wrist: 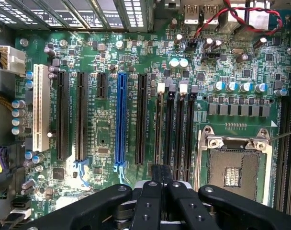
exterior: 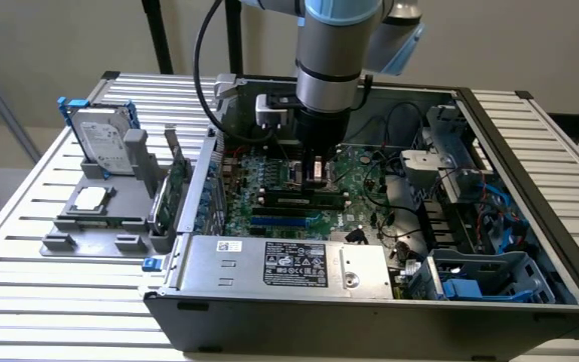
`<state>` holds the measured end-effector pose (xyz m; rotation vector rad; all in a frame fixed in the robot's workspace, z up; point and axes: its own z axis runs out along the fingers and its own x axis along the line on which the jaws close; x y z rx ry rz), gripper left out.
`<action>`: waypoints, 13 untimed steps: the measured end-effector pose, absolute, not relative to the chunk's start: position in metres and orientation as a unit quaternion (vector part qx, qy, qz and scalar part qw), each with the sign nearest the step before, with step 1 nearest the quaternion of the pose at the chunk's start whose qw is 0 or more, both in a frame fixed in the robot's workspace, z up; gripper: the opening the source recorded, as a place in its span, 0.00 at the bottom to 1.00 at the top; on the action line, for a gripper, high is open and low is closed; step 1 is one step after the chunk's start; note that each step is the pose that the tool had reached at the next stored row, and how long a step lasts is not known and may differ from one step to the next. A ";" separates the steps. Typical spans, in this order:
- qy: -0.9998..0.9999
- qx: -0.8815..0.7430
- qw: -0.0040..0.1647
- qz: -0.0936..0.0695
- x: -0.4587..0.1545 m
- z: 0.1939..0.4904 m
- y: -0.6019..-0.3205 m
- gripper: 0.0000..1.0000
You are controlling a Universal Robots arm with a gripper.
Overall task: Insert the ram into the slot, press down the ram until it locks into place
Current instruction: 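Press down the ram until it locks into place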
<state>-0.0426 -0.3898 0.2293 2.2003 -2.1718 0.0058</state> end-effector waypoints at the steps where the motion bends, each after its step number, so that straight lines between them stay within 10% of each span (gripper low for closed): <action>1: -0.702 0.711 0.025 0.002 -0.043 0.228 -0.390 0.11; 13: -0.703 0.711 0.025 0.001 -0.043 0.253 -0.390 0.11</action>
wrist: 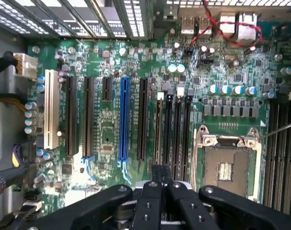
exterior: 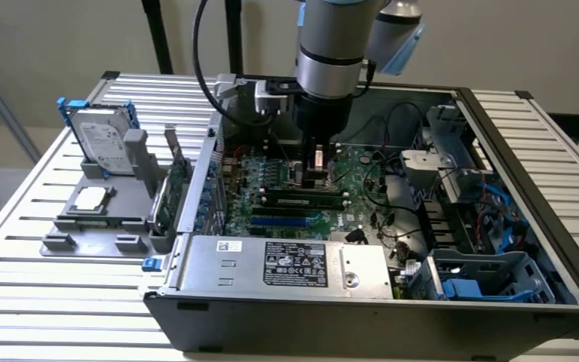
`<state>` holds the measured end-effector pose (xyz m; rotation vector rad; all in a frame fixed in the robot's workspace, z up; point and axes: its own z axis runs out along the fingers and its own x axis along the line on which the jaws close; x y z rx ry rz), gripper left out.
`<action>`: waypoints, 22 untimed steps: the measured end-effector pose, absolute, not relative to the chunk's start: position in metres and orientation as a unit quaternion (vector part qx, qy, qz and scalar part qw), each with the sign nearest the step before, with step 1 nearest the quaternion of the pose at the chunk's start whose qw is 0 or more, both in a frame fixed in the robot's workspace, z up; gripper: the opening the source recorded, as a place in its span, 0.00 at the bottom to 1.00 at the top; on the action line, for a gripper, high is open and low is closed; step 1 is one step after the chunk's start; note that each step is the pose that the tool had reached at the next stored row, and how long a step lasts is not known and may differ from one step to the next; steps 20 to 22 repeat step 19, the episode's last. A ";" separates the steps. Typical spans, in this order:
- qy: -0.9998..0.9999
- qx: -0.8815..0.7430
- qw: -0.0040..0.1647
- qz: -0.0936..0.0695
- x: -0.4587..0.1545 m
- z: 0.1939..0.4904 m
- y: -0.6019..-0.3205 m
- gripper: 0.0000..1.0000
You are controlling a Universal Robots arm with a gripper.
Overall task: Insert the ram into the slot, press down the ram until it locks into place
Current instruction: 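Press down the ram until it locks into place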
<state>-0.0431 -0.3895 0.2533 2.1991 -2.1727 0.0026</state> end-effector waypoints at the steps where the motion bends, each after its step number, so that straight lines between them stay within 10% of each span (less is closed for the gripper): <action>1: -0.703 0.711 0.025 0.001 -0.043 0.255 -0.390 0.11; 22: -0.702 0.712 0.008 -0.016 -0.043 0.256 -0.390 0.11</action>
